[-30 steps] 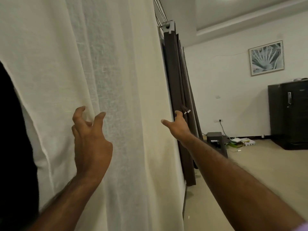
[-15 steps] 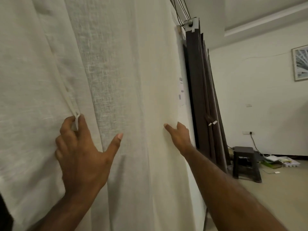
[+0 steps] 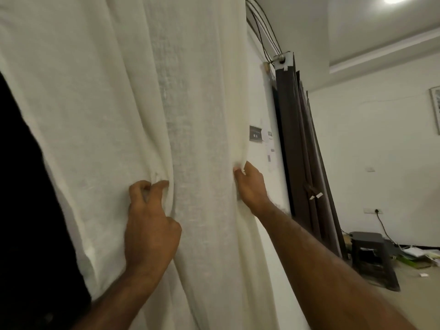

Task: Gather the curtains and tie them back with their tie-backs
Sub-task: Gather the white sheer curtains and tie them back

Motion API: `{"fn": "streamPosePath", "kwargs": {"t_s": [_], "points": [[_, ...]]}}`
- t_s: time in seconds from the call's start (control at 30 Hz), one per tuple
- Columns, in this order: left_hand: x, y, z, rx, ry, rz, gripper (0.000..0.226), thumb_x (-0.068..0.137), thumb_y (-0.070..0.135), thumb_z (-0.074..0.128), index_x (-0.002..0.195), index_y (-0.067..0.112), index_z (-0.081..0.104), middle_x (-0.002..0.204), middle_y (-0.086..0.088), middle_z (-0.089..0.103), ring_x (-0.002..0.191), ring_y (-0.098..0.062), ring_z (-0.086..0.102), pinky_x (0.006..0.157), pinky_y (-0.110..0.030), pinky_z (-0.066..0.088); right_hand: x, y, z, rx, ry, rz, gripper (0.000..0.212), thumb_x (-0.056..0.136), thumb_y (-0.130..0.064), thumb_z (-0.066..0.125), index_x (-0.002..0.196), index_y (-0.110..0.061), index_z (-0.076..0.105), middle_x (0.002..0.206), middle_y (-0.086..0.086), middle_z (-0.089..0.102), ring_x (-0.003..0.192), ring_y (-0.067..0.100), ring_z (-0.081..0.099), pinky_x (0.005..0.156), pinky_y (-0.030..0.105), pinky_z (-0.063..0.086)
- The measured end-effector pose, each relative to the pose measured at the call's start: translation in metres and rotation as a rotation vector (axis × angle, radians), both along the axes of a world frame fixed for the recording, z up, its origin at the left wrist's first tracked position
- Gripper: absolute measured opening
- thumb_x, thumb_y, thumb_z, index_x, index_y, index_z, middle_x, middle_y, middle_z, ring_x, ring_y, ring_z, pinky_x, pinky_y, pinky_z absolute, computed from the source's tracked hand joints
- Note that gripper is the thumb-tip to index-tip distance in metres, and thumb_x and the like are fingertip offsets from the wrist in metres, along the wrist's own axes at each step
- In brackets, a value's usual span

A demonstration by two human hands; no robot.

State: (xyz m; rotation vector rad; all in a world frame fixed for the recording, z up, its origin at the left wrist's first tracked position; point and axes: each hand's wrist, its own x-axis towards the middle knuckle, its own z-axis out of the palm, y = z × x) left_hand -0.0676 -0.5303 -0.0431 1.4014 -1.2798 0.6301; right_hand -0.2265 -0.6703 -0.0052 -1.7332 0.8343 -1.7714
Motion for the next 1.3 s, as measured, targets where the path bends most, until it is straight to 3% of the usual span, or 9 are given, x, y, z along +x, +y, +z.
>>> {"fn": "streamPosePath", "kwargs": {"t_s": [0.17, 0.47, 0.63, 0.8, 0.9, 1.0, 1.13, 1.23, 1.3], "points": [[0.014, 0.062, 0.010, 0.040, 0.059, -0.024, 0.066, 0.070, -0.004, 0.058, 0.128, 0.025, 0.050, 0.125, 0.010, 0.044, 0.101, -0.018, 0.056, 0.076, -0.036, 0.054, 0.036, 0.086, 0.012, -0.112, 0.097, 0.081, 0.031, 0.099, -0.012, 0.051, 0.126, -0.014, 0.067, 0.119, -0.006, 0.068, 0.109, 0.011, 0.062, 0.098, 0.032, 0.052], [0.079, 0.217, 0.020, -0.002, 0.098, -0.032, 0.050, 0.076, 0.003, 0.062, 0.118, 0.029, 0.050, 0.123, 0.004, 0.048, 0.091, -0.021, 0.056, 0.074, -0.035, 0.047, 0.134, 0.304, 0.010, -0.254, 0.134, 0.307, 0.028, 0.101, -0.018, 0.051, 0.125, -0.014, 0.066, 0.117, 0.000, 0.073, 0.106, 0.016, 0.068, 0.093, 0.030, 0.056], [0.082, 0.272, 0.033, -0.048, 0.124, -0.150, 0.045, 0.072, -0.002, 0.061, 0.103, 0.029, 0.051, 0.106, 0.011, 0.058, 0.083, -0.015, 0.059, 0.071, -0.035, 0.051, 0.131, 0.353, 0.012, -0.206, -0.012, 0.312, 0.029, 0.105, -0.031, 0.046, 0.118, -0.018, 0.068, 0.108, -0.008, 0.074, 0.095, 0.003, 0.068, 0.085, 0.024, 0.055], [0.065, 0.286, 0.044, -0.026, 0.192, -0.187, 0.036, 0.074, 0.005, 0.058, 0.096, 0.031, 0.047, 0.082, 0.009, 0.059, 0.075, -0.015, 0.061, 0.068, -0.038, 0.053, 0.114, 0.365, 0.022, -0.207, 0.021, 0.241, 0.036, 0.098, -0.048, 0.058, 0.126, -0.025, 0.062, 0.102, -0.024, 0.066, 0.089, -0.015, 0.061, 0.071, -0.003, 0.042], [0.055, 0.285, 0.056, -0.093, 0.175, -0.069, 0.038, 0.082, 0.021, 0.062, 0.113, 0.027, 0.040, 0.099, 0.004, 0.060, 0.089, -0.022, 0.062, 0.075, -0.038, 0.052, 0.105, 0.358, 0.031, -0.240, 0.139, 0.047, 0.026, 0.099, -0.023, 0.057, 0.121, -0.013, 0.065, 0.108, -0.007, 0.070, 0.090, 0.004, 0.063, 0.074, 0.010, 0.048], [0.051, 0.278, 0.076, -0.170, 0.064, 0.145, 0.063, 0.083, 0.052, 0.064, 0.131, 0.021, 0.038, 0.127, -0.005, 0.051, 0.112, -0.026, 0.055, 0.087, -0.040, 0.048, 0.094, 0.357, 0.033, -0.189, 0.060, 0.160, 0.028, 0.099, -0.018, 0.055, 0.124, -0.016, 0.067, 0.113, -0.004, 0.073, 0.100, 0.011, 0.069, 0.085, 0.027, 0.056], [0.052, 0.265, 0.094, -0.071, -0.007, 0.175, 0.032, 0.093, 0.044, 0.055, 0.106, 0.015, 0.058, 0.113, -0.005, 0.052, 0.103, -0.029, 0.055, 0.080, -0.042, 0.049, 0.085, 0.356, 0.035, -0.167, 0.044, 0.249, 0.031, 0.103, -0.033, 0.053, 0.125, -0.018, 0.067, 0.114, -0.004, 0.073, 0.104, 0.012, 0.070, 0.093, 0.034, 0.057], [0.042, 0.266, 0.094, -0.140, 0.110, 0.012, 0.020, 0.097, 0.031, 0.049, 0.086, 0.015, 0.052, 0.093, -0.002, 0.056, 0.082, -0.025, 0.057, 0.064, -0.032, 0.040, 0.078, 0.352, 0.039, -0.177, 0.071, 0.193, 0.036, 0.103, -0.036, 0.053, 0.113, -0.005, 0.066, 0.108, 0.010, 0.073, 0.100, 0.025, 0.070, 0.092, 0.047, 0.058], [0.031, 0.274, 0.091, -0.215, 0.199, -0.087, 0.019, 0.097, 0.029, 0.047, 0.083, 0.017, 0.047, 0.078, 0.002, 0.056, 0.071, -0.021, 0.056, 0.058, -0.031, 0.040, 0.072, 0.348, 0.040, -0.187, 0.084, 0.179, 0.030, 0.104, -0.030, 0.051, 0.114, -0.005, 0.063, 0.110, 0.006, 0.072, 0.098, 0.018, 0.069, 0.088, 0.037, 0.058]]}}
